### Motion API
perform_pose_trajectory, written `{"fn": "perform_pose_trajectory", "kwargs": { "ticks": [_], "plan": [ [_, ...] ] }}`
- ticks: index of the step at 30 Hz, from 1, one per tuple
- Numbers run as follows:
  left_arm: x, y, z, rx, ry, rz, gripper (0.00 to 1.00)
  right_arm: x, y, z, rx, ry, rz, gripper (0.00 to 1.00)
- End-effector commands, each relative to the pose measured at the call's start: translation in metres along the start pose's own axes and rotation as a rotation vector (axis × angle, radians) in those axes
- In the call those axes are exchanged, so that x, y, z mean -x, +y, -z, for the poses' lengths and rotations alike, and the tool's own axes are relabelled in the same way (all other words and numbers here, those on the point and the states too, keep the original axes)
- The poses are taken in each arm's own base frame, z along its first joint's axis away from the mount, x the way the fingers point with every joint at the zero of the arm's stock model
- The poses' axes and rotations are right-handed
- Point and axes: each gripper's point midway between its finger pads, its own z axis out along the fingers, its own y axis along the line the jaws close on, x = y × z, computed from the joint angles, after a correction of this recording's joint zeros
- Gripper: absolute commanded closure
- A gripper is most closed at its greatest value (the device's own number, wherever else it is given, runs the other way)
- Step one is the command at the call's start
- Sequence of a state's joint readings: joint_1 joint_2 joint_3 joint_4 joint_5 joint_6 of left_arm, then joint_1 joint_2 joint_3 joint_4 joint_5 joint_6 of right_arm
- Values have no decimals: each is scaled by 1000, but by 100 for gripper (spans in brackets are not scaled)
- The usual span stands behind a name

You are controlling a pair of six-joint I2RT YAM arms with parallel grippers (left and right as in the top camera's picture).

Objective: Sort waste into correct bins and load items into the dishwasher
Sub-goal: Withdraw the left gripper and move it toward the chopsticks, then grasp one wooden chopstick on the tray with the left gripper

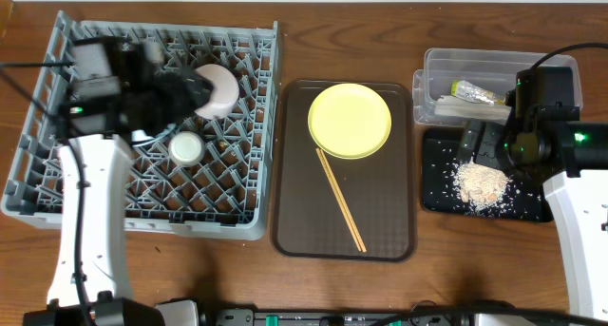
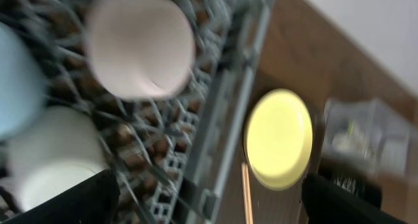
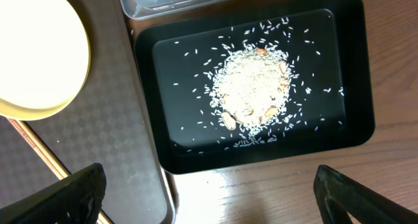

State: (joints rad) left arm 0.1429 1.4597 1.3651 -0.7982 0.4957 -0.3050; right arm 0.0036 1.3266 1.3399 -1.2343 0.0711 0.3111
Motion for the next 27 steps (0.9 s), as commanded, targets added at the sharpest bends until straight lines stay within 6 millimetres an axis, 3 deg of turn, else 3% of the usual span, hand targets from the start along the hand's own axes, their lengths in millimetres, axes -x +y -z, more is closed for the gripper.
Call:
{"fn": "perform_pose_trajectory", "kwargs": {
  "ticks": [1,3,8,15,22,27],
  "plan": [
    [-28,-14,-9,38,78,-67,8,0,-2,2,-4,-3,-18,1],
    [-64,-31,-19,36,197,-111,8,-1,-2,2,-5,0,-18,1],
    [-123,-47,-38,105,357,-177,8,-1,-2,2,-5,0,-18,1],
    [-173,-43,-71,345,394,-170,9,-1,-2,2,-5,0,-18,1],
    [-229,-45,-117,435,509,-177,8,-2,-3,2,-7,6,-13,1],
    [-252,-42,-142,464,550,-206,9,-3,-3,2,-8,7,-9,1]
  ]
}}
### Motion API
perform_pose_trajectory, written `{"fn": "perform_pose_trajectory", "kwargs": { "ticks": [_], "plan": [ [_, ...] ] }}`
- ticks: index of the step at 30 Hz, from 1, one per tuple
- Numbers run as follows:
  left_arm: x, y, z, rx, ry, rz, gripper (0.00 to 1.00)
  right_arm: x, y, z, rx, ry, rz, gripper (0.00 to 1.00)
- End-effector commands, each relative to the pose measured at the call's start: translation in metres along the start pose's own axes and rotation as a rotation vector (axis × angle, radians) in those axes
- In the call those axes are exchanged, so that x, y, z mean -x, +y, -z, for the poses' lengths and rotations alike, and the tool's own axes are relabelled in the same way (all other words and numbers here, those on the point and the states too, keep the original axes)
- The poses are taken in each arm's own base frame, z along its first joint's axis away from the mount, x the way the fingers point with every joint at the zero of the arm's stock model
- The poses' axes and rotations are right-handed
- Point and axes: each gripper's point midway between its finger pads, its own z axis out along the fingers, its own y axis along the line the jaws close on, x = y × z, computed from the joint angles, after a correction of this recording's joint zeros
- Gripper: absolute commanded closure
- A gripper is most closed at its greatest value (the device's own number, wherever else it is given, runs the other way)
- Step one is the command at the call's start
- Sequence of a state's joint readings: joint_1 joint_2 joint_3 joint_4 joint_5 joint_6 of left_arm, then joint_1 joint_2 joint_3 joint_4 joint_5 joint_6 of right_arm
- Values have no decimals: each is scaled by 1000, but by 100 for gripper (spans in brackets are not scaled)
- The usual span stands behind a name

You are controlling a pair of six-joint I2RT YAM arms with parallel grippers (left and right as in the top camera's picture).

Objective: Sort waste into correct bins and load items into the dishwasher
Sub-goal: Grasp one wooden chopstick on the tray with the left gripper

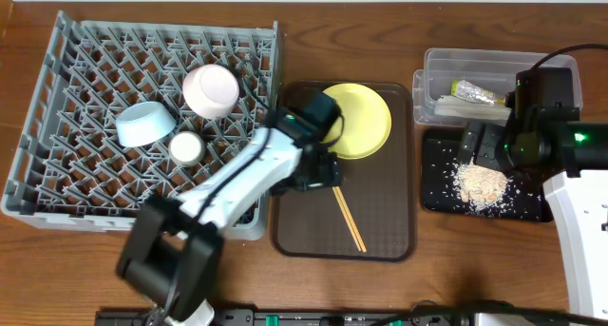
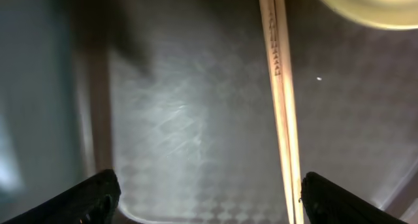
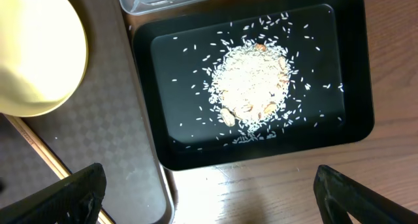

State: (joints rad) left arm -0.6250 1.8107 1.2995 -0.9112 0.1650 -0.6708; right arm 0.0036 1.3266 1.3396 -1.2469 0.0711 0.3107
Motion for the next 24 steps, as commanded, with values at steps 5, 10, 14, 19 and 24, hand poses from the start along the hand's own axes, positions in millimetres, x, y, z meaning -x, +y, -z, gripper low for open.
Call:
{"fn": "perform_pose_trajectory", "kwargs": {
  "ticks": [5,10,14,19,24],
  "plan": [
    [-8,-7,-38,65,30,5,9,1,-2,2,-3,-5,-10,1],
    [-7,-8,-54,80,45,15,9,-1,-2,2,-5,2,-10,1],
    [-8,-6,-61,92,58,21,9,-2,-3,2,-7,6,-9,1],
    [-10,-3,-71,111,78,38,9,-2,-3,2,-7,6,-6,1],
    [-13,-2,-71,114,92,40,9,-2,-3,2,-7,6,9,1]
  ]
}}
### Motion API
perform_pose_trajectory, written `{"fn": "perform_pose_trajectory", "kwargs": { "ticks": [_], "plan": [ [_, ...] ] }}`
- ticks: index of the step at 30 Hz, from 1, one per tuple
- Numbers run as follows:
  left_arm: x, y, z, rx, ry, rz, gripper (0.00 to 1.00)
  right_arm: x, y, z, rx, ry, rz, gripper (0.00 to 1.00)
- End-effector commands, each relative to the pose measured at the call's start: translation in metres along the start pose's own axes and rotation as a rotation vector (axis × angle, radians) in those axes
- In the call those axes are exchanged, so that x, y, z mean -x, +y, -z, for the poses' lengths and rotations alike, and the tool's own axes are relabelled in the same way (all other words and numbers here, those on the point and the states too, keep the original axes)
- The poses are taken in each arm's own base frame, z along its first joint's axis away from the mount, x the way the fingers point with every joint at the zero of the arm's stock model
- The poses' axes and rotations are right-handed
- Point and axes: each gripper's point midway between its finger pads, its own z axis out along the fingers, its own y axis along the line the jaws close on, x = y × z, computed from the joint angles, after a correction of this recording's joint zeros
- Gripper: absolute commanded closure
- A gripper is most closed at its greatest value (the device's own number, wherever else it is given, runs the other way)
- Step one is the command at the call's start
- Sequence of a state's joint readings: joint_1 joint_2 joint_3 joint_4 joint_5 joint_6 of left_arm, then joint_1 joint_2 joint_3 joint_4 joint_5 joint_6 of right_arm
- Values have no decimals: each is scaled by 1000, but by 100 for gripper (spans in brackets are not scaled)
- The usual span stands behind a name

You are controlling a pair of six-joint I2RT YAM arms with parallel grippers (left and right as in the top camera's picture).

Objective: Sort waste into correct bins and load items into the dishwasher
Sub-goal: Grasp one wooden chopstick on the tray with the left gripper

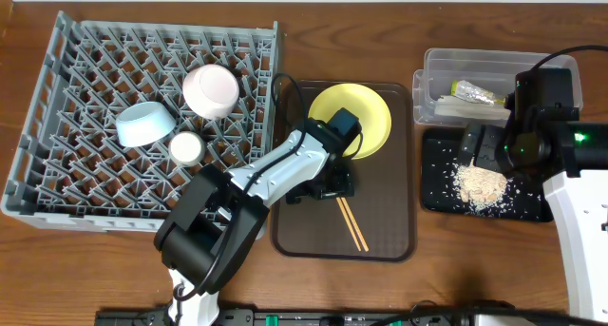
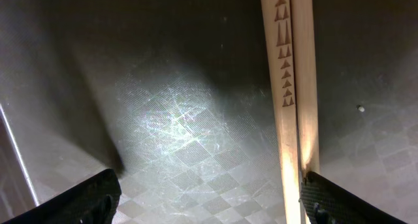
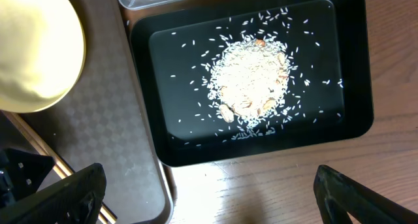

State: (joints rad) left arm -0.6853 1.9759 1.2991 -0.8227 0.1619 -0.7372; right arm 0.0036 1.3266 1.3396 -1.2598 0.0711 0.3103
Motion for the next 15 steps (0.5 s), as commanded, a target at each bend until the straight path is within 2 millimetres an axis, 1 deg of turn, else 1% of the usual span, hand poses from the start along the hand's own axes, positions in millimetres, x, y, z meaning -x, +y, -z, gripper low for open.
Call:
{"fn": "perform_pose_trajectory", "kwargs": {
  "ticks": [1,4,9,10,12,14,15],
  "plan": [
    [-6,10,-16,55,39,26,10,1,-2,2,-3,-6,8,1],
    [-11,10,-16,51,66,28,15,1,-2,2,-3,-7,8,1],
    [-13,12,-16,58,72,30,16,1,-2,2,-3,-7,8,1],
    [-13,12,-16,57,72,29,20,1,-2,2,-3,-7,8,1],
    [-13,11,-16,57,72,29,32,1,-2,2,-3,-7,7,1],
    [-12,11,-16,57,71,29,42,1,-2,2,-3,-7,7,1],
    [-12,11,-16,55,69,29,44,1,-2,2,-3,-7,8,1]
  ]
}}
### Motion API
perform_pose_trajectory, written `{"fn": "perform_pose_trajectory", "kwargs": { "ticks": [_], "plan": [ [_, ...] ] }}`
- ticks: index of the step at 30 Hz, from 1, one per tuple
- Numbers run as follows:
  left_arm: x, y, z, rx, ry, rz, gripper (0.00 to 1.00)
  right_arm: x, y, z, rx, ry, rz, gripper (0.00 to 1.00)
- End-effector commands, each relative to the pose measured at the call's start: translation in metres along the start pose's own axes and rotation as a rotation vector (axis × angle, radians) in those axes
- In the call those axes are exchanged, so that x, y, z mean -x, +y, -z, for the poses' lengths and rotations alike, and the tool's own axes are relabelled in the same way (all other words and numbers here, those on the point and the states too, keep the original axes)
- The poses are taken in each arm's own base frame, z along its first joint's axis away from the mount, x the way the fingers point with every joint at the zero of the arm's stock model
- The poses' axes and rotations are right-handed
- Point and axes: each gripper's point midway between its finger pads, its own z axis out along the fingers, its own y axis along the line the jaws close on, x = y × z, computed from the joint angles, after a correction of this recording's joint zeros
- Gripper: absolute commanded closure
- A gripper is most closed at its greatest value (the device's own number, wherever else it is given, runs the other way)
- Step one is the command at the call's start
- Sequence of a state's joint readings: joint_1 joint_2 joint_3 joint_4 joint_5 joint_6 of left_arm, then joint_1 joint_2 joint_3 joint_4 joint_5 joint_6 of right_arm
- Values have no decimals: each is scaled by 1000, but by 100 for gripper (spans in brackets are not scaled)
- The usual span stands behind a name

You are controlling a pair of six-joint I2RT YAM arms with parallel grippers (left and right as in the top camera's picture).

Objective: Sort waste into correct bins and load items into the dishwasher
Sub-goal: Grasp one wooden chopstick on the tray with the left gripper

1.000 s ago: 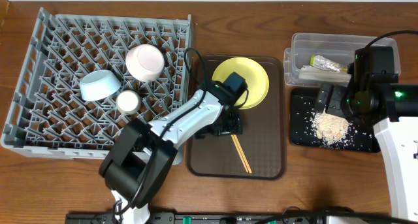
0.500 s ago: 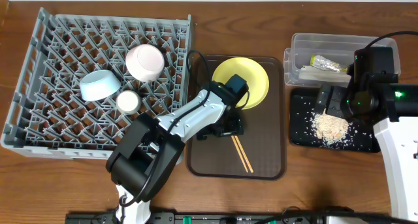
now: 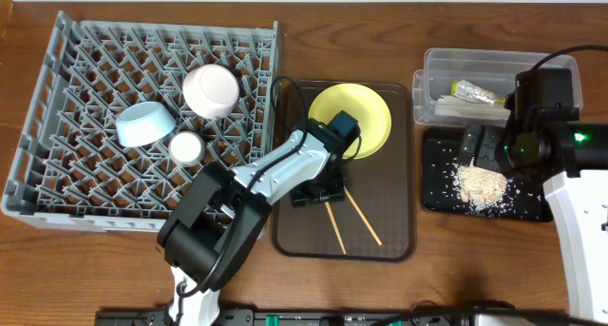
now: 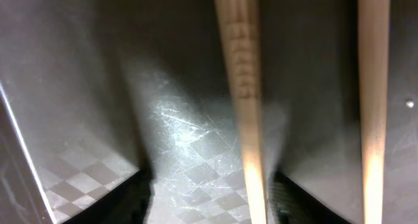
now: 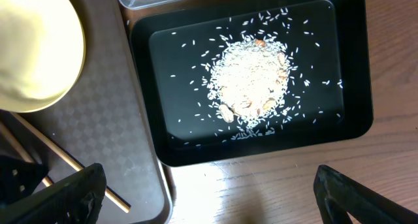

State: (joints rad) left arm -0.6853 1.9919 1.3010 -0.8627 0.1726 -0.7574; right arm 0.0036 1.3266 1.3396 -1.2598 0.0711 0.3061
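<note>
Two wooden chopsticks lie splayed on the brown tray (image 3: 294, 221), one (image 3: 332, 221) nearer the rack and the other (image 3: 363, 217) to its right. My left gripper (image 3: 318, 191) is down on the tray at their upper ends. In the left wrist view its jaws (image 4: 209, 198) are part-way closed, still open, with one chopstick (image 4: 240, 87) between them, close to the right finger. The second chopstick (image 4: 373, 106) lies outside. A yellow plate (image 3: 350, 120) sits at the tray's far end. My right gripper (image 5: 209, 208) hangs wide open and empty by the black bin.
A grey dish rack (image 3: 57, 174) at left holds a pink bowl (image 3: 211, 88), a blue bowl (image 3: 144, 124) and a white cup (image 3: 186, 148). At right stand a clear bin (image 3: 475, 69) with wrappers and a black bin (image 5: 353, 126) with rice (image 5: 251, 80).
The two chopsticks lay side by side; now they are spread apart. My left jaws have narrowed, with one stick between them. The right arm has not moved.
My left gripper was over the dish rack beside the pink bowl. Then it was over the tray near the chopsticks, then low over them and wide open. Now its jaws stand closer about one stick and the pair is split.
</note>
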Motion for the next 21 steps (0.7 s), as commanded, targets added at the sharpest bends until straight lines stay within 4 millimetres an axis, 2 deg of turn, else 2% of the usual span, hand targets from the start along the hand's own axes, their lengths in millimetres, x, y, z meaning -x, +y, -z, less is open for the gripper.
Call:
{"fn": "perform_pose_trajectory", "kwargs": {
  "ticks": [1,4,7,11,14,15,21],
  "plan": [
    [-3,4,-12,23,23,3,47,1,-2,2,-3,-7,4,1],
    [-2,3,-12,20,22,2,58,1,-2,2,-3,-7,4,1],
    [-2,3,-12,20,22,2,73,1,-2,2,-3,-7,4,1],
    [-2,3,-12,20,22,2,80,-1,-2,2,-5,1,4,1],
    [-2,3,-12,20,21,3,81,-1,-2,2,-6,2,4,1],
    [-2,3,-12,20,21,3,86,-1,-2,2,-6,3,4,1],
    [-1,3,-10,16,18,4,90,-2,-2,2,-6,4,4,1]
  ]
}}
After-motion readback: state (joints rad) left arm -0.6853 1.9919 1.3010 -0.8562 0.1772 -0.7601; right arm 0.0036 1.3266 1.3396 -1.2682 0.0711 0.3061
